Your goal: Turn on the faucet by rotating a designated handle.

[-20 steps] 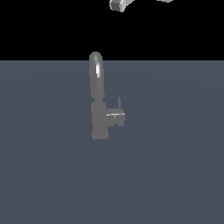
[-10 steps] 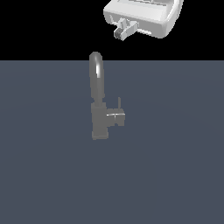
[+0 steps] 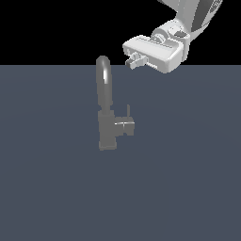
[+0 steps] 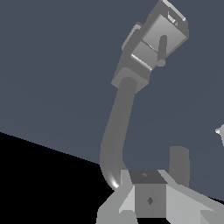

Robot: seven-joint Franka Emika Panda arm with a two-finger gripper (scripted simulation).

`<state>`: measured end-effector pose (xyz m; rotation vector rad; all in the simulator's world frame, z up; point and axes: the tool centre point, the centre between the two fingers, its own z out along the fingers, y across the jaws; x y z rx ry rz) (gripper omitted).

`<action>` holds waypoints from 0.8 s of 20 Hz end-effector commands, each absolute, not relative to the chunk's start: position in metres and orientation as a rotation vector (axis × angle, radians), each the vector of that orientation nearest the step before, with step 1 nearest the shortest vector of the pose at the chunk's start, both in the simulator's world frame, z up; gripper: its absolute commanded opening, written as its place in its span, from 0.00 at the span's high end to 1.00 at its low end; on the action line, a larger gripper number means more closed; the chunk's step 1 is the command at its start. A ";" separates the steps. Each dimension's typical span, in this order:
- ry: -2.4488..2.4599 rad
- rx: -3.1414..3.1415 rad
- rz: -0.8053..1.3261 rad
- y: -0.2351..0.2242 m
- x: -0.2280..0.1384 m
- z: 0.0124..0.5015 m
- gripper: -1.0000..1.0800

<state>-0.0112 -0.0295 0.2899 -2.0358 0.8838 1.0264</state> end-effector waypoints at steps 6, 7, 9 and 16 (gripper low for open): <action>1.005 -1.743 1.157 -0.033 0.011 0.232 1.00; 1.019 -1.704 1.172 -0.033 0.013 0.224 1.00; 1.046 -1.629 1.200 -0.032 0.017 0.209 1.00; 1.114 -1.416 1.270 -0.027 0.023 0.166 1.00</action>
